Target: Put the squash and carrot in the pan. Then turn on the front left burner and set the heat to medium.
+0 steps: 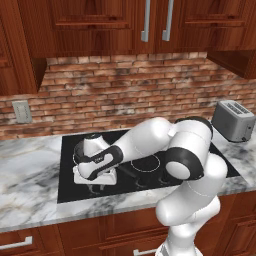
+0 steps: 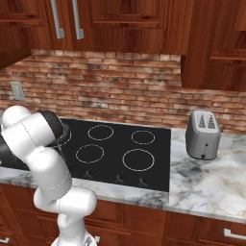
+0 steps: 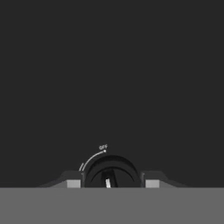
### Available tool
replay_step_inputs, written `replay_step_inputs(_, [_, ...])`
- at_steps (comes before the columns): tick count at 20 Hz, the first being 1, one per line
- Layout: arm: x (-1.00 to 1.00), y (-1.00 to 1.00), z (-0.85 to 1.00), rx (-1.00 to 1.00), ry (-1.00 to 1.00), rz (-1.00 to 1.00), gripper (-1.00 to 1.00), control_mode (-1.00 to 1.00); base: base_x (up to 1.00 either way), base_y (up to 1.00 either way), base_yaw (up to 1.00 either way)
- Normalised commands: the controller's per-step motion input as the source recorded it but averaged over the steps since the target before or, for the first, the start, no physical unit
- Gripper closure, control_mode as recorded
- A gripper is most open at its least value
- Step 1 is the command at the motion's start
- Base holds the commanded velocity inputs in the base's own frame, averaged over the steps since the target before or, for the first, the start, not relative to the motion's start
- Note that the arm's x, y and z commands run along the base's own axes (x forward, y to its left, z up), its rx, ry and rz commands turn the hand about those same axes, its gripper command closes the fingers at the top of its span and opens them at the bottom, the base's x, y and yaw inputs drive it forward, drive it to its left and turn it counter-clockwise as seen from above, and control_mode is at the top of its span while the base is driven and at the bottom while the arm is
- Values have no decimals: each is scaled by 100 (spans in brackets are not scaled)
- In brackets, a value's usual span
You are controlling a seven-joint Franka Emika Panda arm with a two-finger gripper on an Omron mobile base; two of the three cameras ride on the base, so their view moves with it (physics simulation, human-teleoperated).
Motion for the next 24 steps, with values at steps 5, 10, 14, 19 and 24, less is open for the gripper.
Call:
replay_step_inputs(5, [0, 0, 0, 0, 0, 0, 100, -100, 0, 0, 0])
replay_step_inputs(10, [0, 0, -9, 0, -1, 14, 100, -100, 0, 0, 0])
replay_step_inputs(14, [0, 0, -12, 0, 0, 42, 100, -100, 0, 0, 0])
replay_step_inputs(19, [-4, 0, -4, 0, 1, 48, 100, -100, 0, 0, 0])
replay_step_inputs(24, [-11, -1, -4, 0, 0, 49, 100, -100, 0, 0, 0])
